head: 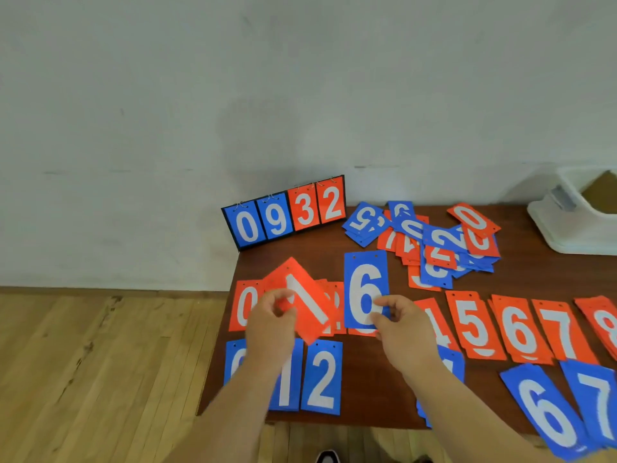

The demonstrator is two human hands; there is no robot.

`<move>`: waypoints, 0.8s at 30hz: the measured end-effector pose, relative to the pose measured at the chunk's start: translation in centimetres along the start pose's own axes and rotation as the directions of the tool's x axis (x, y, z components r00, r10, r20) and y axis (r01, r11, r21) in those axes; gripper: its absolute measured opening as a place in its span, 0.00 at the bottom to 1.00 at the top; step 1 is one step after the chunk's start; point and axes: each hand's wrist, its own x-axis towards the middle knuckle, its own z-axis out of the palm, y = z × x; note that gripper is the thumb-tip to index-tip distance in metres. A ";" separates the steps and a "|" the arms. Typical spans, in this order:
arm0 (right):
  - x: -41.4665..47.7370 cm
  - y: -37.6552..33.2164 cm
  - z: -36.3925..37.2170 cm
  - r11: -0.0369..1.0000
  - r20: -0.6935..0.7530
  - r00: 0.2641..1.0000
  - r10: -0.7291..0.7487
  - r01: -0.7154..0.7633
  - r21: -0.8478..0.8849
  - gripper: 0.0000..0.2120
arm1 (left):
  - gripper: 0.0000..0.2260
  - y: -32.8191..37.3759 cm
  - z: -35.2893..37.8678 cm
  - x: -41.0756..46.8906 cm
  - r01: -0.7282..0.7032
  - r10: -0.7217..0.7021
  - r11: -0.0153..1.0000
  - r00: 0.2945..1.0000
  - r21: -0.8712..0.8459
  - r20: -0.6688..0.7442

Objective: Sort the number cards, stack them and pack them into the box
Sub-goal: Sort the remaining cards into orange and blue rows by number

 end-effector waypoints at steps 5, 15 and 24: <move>0.5 0.6 -0.1 0.991 -0.035 0.999 0.013 -0.018 -0.131 0.11 | 0.14 -3.1 -3.5 7.7 -0.048 0.028 0.951 0.997 0.306 0.069; 1.0 3.7 0.5 0.973 -0.065 0.986 0.156 -0.164 -0.165 0.12 | 0.16 -10.3 1.7 13.7 -0.055 -0.063 0.811 0.981 0.583 0.181; 1.0 3.7 1.2 0.967 -0.039 0.970 0.241 -0.243 -0.070 0.13 | 0.14 -7.3 3.3 8.0 -0.207 0.052 0.872 0.940 0.444 0.337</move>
